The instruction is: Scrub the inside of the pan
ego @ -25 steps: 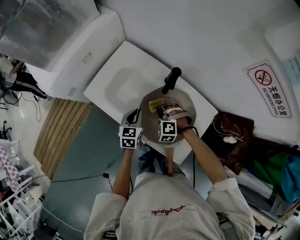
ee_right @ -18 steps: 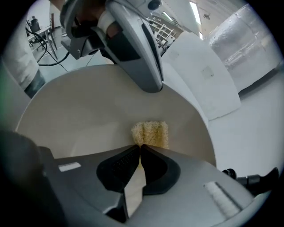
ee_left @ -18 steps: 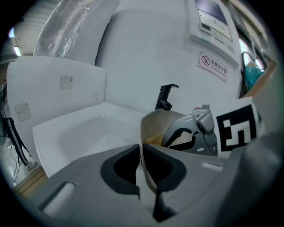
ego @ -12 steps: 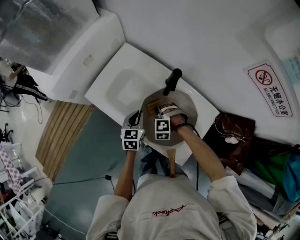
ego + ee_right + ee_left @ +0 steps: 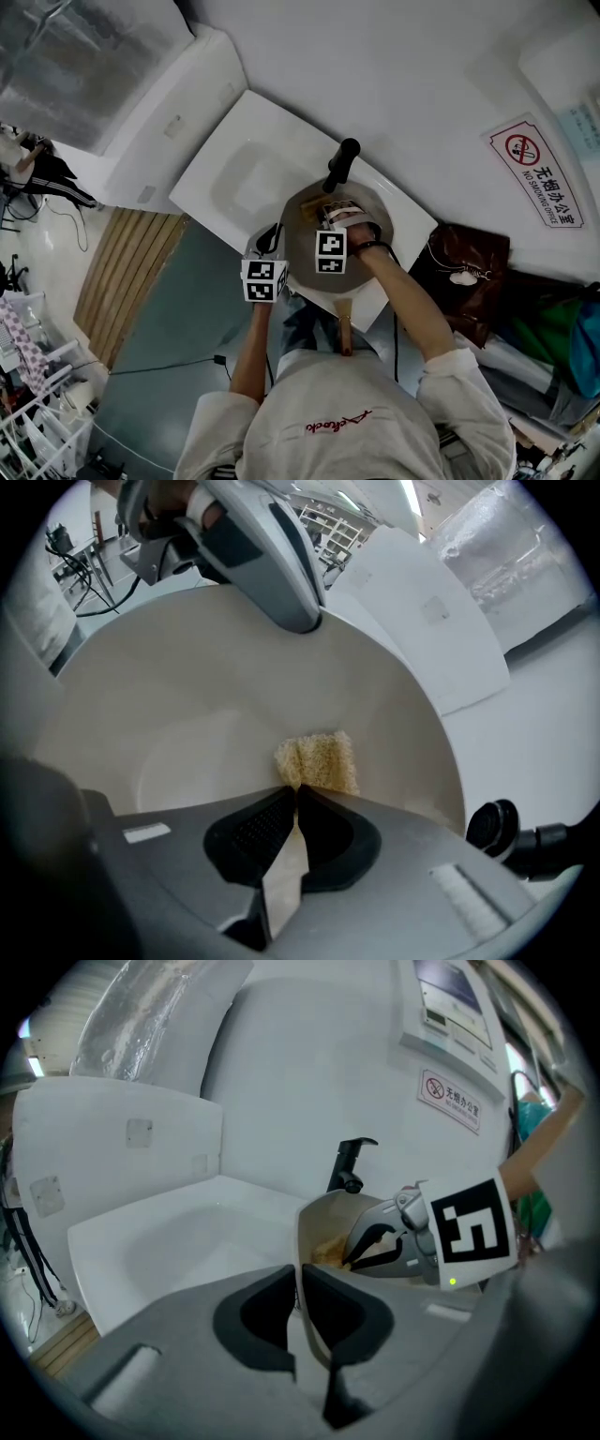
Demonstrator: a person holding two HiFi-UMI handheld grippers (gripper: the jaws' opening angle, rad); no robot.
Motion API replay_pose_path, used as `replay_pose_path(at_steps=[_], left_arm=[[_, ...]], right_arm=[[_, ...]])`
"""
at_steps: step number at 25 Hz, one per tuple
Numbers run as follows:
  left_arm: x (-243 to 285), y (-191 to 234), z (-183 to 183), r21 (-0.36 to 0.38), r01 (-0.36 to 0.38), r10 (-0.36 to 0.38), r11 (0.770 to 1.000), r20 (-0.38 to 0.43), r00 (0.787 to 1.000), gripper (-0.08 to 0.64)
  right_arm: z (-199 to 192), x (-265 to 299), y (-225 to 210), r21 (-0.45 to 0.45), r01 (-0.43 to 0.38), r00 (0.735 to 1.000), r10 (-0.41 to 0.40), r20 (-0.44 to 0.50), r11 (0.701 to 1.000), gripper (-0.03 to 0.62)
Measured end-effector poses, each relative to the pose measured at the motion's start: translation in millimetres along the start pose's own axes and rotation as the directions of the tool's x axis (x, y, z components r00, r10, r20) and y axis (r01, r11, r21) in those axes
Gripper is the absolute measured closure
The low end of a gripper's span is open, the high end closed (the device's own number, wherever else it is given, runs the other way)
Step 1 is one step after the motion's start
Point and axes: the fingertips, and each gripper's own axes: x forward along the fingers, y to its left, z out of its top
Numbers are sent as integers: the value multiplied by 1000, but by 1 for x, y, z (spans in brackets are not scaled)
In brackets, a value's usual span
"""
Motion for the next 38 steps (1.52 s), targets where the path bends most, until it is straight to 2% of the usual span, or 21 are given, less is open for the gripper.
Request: replay_pose_path(at_steps=[9,19,38], left_arm=[[-1,2,-1,2,-2,2,1000,-2,1000,535],[1,1,0,8,-7,7,1000,-7,1000,535],[1,1,-3,22,-25,25,999,-3,1000,535]], right_arm=[[-32,-1,-2,43,-4,998,6,-57,999,569],[-64,-8,17,82,-32,993,41,-108,996,569],[-79,-25,78,109,-126,979,142,-148,986,569]])
